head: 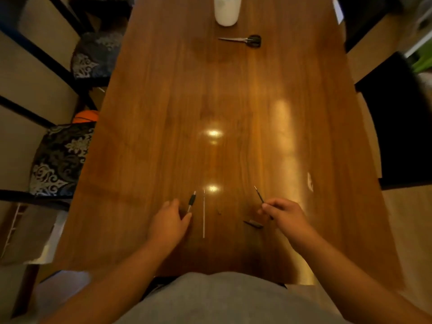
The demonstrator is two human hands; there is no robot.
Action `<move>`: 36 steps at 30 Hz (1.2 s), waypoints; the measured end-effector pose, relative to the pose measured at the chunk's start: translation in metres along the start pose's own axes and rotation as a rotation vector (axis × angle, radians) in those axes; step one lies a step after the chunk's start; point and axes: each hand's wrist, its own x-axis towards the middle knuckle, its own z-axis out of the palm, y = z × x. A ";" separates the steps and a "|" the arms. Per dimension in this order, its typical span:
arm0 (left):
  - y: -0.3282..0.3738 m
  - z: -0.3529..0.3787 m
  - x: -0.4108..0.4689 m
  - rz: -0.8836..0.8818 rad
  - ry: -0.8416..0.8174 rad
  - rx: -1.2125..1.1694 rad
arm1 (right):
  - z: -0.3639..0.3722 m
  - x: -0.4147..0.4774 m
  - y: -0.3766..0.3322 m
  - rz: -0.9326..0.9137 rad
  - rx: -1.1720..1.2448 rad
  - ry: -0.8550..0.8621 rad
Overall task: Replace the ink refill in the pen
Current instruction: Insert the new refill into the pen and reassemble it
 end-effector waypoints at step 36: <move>0.048 -0.105 -0.050 0.512 -0.260 -0.294 | 0.049 -0.052 -0.123 -0.305 0.457 0.085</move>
